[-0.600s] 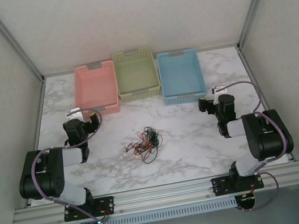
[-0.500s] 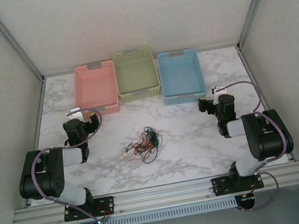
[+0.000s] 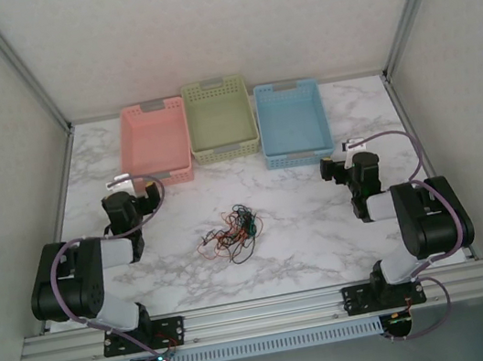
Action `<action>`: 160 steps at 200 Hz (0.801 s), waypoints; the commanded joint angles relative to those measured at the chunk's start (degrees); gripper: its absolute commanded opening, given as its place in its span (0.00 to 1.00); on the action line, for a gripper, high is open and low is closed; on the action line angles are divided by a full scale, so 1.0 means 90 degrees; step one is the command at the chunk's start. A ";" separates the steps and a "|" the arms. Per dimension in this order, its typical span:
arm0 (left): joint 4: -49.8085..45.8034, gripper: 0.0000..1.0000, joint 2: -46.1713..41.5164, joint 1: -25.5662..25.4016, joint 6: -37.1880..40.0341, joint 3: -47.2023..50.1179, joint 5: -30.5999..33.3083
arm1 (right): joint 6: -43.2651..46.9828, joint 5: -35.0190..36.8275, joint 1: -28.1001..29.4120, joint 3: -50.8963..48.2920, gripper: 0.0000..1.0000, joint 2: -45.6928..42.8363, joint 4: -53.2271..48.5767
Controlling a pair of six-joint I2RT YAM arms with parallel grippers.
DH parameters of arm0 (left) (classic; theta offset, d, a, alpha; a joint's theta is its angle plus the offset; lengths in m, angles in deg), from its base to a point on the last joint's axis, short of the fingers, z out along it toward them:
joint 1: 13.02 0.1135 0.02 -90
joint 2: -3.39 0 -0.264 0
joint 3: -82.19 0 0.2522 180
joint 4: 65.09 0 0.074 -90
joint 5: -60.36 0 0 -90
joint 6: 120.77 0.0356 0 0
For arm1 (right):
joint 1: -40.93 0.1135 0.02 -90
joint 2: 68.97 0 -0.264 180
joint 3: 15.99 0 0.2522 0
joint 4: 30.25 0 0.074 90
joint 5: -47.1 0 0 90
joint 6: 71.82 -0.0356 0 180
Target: Untangle the cables
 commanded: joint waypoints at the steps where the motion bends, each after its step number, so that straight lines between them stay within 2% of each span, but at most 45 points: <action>1: 0.0046 1.00 0.0032 0.0066 -0.0133 -0.0097 -0.0141 | 0.0123 -0.0075 -0.0043 0.0097 0.99 -0.0047 0.0010; 72: -0.0009 1.00 0.0038 0.0211 -0.0210 -0.0127 -0.0386 | 0.0115 -0.0079 -0.0049 0.0097 0.99 -0.0047 -0.0001; 91: 0.0011 1.00 0.0033 0.0208 -0.0220 -0.0117 -0.0276 | 0.0112 -0.0079 -0.0043 0.0111 0.99 -0.0047 -0.0010; 112: -0.0075 1.00 -0.0255 0.0032 -0.0246 -0.0084 0.0320 | 0.0122 -0.0063 -0.0042 0.0096 0.99 -0.0047 0.0014; 130: -0.1250 1.00 -0.1034 -0.0203 -0.0207 -0.0362 0.0857 | 0.0151 0.0064 0.0022 0.0187 0.99 -0.0193 -0.0242; 143: -0.2480 1.00 -0.1624 -0.0279 -0.0618 -0.0773 0.1149 | 0.0164 0.0243 0.0099 0.0538 0.99 -0.0774 -0.1211; 160: -0.3344 1.00 -0.2242 -0.0297 -0.1212 -0.1038 0.0961 | -0.0064 0.0503 0.0156 0.0828 0.99 -0.1606 -0.2246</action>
